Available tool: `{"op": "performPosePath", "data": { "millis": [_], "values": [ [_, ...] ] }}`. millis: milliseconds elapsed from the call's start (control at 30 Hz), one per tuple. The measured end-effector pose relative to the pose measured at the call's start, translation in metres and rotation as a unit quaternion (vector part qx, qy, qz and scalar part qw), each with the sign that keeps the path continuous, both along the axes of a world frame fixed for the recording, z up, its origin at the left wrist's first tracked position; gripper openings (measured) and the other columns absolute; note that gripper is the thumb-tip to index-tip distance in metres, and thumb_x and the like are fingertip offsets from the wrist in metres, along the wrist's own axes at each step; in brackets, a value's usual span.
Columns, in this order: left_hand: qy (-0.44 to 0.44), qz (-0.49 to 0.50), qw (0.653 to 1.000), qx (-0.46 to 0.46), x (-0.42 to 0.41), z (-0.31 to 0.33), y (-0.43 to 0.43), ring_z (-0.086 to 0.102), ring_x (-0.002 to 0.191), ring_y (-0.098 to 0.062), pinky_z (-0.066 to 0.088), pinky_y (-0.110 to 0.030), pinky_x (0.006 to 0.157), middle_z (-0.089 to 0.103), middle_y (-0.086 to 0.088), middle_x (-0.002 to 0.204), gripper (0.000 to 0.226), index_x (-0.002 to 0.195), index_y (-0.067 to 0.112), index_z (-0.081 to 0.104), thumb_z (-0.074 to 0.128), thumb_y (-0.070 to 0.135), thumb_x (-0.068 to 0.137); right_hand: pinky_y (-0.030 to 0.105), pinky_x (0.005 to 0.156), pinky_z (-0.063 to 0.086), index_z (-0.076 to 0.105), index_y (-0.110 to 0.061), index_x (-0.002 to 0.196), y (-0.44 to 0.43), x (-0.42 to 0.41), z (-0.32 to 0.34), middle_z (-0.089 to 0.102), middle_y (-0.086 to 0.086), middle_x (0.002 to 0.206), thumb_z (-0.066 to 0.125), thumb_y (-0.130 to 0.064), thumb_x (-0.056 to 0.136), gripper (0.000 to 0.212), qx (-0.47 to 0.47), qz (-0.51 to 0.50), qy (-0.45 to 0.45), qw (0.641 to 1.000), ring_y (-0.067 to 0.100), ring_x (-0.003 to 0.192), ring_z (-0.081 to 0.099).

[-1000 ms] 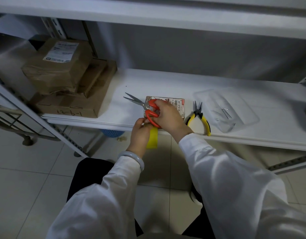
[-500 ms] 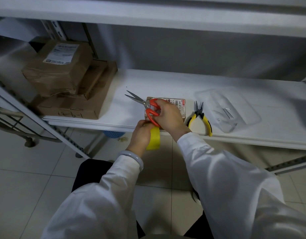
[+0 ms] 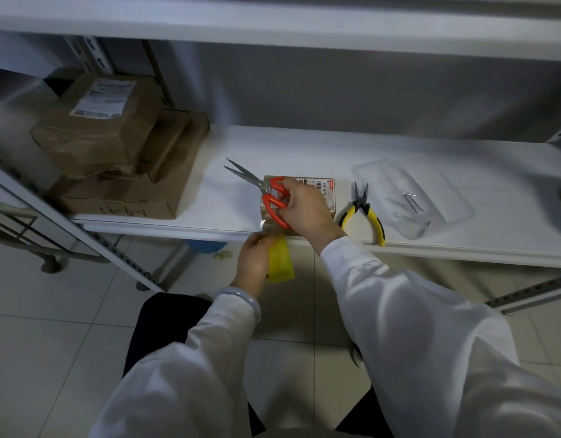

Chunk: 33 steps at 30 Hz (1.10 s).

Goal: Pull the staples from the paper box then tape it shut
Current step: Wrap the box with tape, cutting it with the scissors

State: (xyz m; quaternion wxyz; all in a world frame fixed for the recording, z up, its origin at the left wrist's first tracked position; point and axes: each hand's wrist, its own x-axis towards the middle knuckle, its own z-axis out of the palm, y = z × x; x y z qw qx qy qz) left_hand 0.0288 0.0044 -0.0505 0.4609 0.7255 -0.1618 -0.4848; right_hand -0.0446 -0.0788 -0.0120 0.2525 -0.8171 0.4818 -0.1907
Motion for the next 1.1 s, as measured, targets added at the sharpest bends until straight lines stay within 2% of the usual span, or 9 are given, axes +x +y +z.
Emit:
{"op": "performPosePath", "data": {
  "millis": [100,267,333,433,567,667,800,1000,1100],
  "values": [
    [0.003,0.014,1.0,-0.016,0.006,-0.003,-0.003,0.052,0.109,-0.028,0.041,-0.039,0.103,0.054,-0.004,0.111,0.012,0.102,0.022,0.054,0.053,0.029,0.093,0.029,0.08,0.047,0.06,-0.015,0.113,-0.001,0.001,-0.004,0.068,0.007,0.105,0.062,-0.032,0.085,0.033,-0.017,-0.002,0.0,1.0,0.028,0.097,0.062],
    [-0.077,-0.021,0.997,-0.004,0.001,-0.001,-0.006,0.046,0.105,-0.025,0.036,-0.034,0.098,0.047,-0.003,0.107,0.037,0.125,0.014,0.051,0.04,0.036,0.098,0.027,0.08,0.046,0.059,-0.017,0.118,-0.002,0.004,-0.007,0.068,0.006,0.108,0.063,-0.032,0.085,0.036,-0.025,0.007,0.026,0.999,0.025,0.098,0.062],
    [-0.075,-0.006,0.997,-0.024,-0.001,0.0,-0.007,0.048,0.106,-0.025,0.036,-0.027,0.089,0.05,-0.004,0.105,0.029,0.117,0.01,0.056,0.043,0.027,0.098,0.023,0.079,0.043,0.059,-0.017,0.115,-0.004,0.001,-0.001,0.067,0.004,0.105,0.067,-0.028,0.084,0.035,0.032,0.008,-0.005,0.999,0.022,0.096,0.061],
    [-0.048,0.032,0.997,-0.06,-0.001,0.003,-0.005,0.049,0.092,-0.022,0.037,-0.016,0.067,0.056,-0.007,0.09,0.012,0.087,0.011,0.058,0.049,0.012,0.094,0.019,0.07,0.042,0.056,-0.022,0.092,-0.007,-0.007,0.017,0.059,-0.009,0.081,0.077,-0.028,0.076,0.026,0.141,0.014,-0.111,0.984,0.008,0.076,0.056],
    [-0.036,0.024,0.997,-0.056,-0.001,0.005,0.001,0.048,0.091,-0.019,0.04,-0.018,0.065,0.054,-0.005,0.097,0.004,0.094,0.013,0.053,0.05,0.012,0.093,0.015,0.064,0.045,0.051,-0.023,0.084,-0.007,-0.022,0.049,0.06,-0.004,0.084,0.078,-0.031,0.073,0.03,0.151,-0.001,-0.166,0.975,0.011,0.08,0.061],
    [-0.029,0.023,0.997,-0.061,-0.003,0.009,0.005,0.047,0.092,-0.019,0.039,-0.026,0.079,0.053,-0.006,0.098,0.003,0.096,0.013,0.053,0.05,0.013,0.094,0.018,0.056,0.038,0.049,-0.024,0.071,-0.001,-0.034,0.067,0.051,-0.006,0.069,0.074,-0.044,0.074,0.032,0.159,0.016,-0.093,0.983,0.007,0.064,0.051],
    [-0.044,0.003,0.998,-0.048,0.0,0.01,0.002,0.051,0.094,-0.023,0.036,-0.027,0.085,0.057,-0.008,0.097,0.011,0.096,0.008,0.059,0.051,0.015,0.093,0.025,0.065,0.04,0.059,-0.018,0.087,0.006,-0.048,0.067,0.057,-0.002,0.077,0.063,-0.059,0.077,0.043,0.204,0.05,0.035,0.977,0.016,0.075,0.055],
    [-0.06,0.005,0.998,-0.034,0.001,0.008,0.003,0.052,0.088,-0.024,0.038,-0.029,0.085,0.059,-0.01,0.091,0.018,0.072,0.014,0.058,0.057,0.017,0.089,0.023,0.053,0.032,0.053,-0.014,0.077,0.002,-0.078,0.064,0.048,0.002,0.061,0.06,-0.063,0.075,0.05,0.361,0.066,0.211,0.906,0.014,0.054,0.045],
    [-0.065,0.008,0.997,-0.033,0.0,0.01,0.003,0.051,0.089,-0.024,0.036,-0.027,0.083,0.058,-0.008,0.093,0.011,0.085,0.011,0.059,0.056,0.019,0.09,0.024,0.056,0.034,0.053,-0.013,0.076,0.001,-0.081,0.061,0.047,0.002,0.061,0.062,-0.065,0.073,0.053,0.376,0.043,0.271,0.885,0.015,0.055,0.043]
  ]
}}
